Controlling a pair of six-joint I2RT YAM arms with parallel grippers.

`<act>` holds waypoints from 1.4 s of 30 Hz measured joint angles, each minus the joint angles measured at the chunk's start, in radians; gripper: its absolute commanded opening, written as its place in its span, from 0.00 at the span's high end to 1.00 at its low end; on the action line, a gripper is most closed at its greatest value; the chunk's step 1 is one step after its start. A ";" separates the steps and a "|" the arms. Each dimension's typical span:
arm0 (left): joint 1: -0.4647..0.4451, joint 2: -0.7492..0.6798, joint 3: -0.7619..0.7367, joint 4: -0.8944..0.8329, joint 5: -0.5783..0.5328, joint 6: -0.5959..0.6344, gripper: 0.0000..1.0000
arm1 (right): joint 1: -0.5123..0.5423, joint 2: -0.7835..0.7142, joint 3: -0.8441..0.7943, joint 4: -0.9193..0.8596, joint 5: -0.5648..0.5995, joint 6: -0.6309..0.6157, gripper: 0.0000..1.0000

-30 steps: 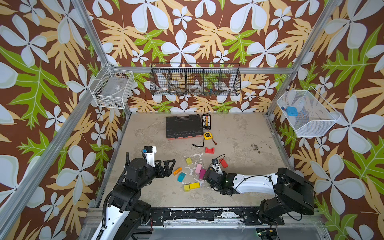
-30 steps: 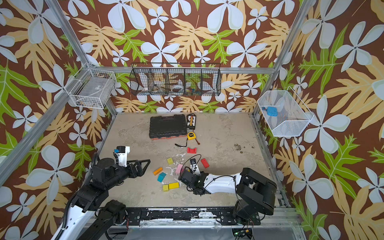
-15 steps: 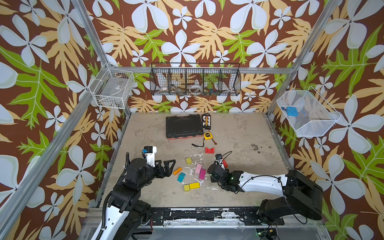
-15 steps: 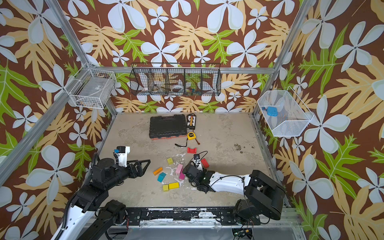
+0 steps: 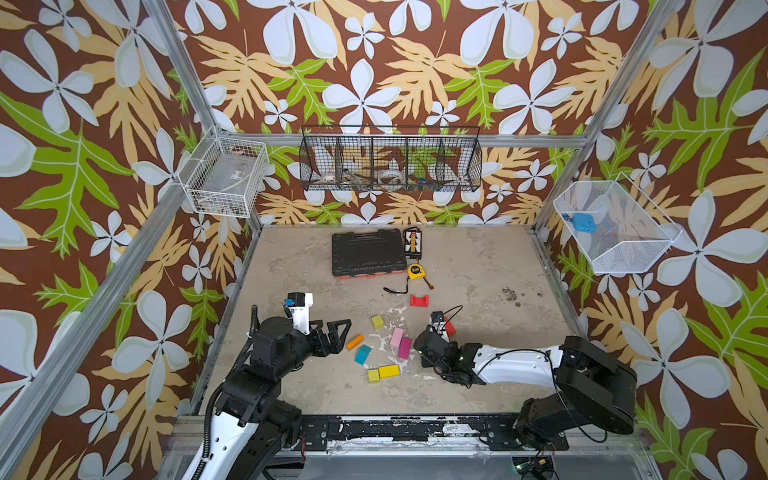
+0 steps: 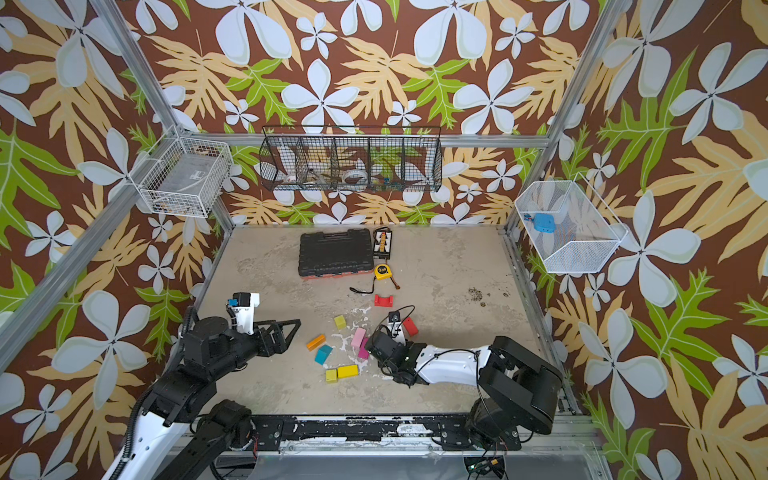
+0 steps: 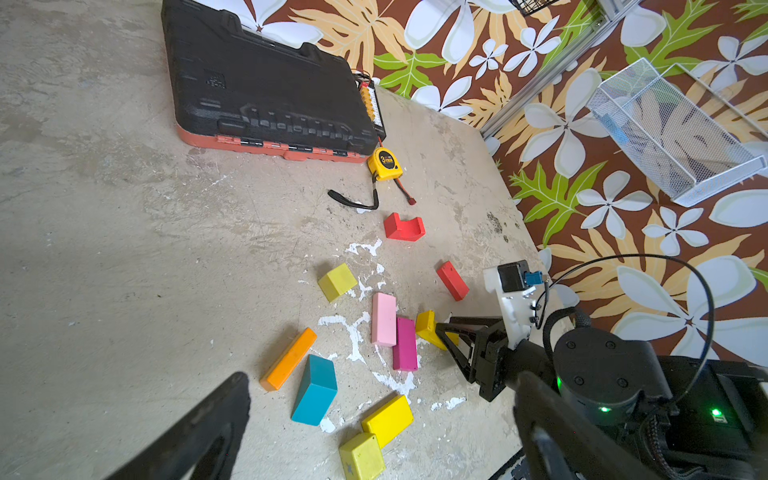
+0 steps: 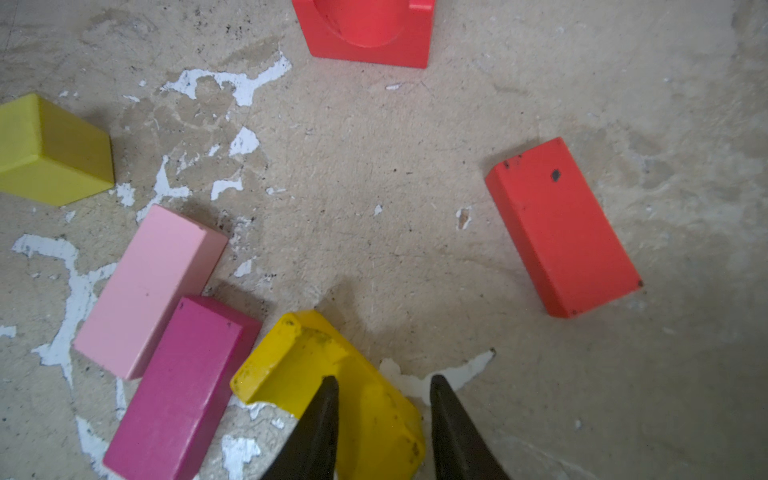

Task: Build the wood block tower
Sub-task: 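Lower the right gripper onto the yellow arch block and close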

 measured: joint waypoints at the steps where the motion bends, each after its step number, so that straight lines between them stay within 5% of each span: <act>1: 0.000 0.000 0.000 0.000 0.000 0.000 0.00 | 0.000 -0.001 -0.002 0.004 0.000 0.000 0.69; 17: 0.000 -0.005 0.000 0.000 0.000 0.000 0.00 | 0.000 -0.011 -0.005 0.018 0.012 0.006 0.84; 23: 0.000 -0.005 0.000 0.000 0.000 0.000 0.00 | 0.016 -0.047 -0.008 -0.021 0.023 0.008 0.66; 31: 0.000 -0.007 0.000 0.000 0.000 0.000 0.00 | 0.066 -0.061 -0.009 -0.066 0.060 0.037 0.64; 42: -0.001 -0.011 0.000 0.000 0.000 0.000 0.00 | 0.068 0.002 0.004 -0.033 0.082 0.056 0.82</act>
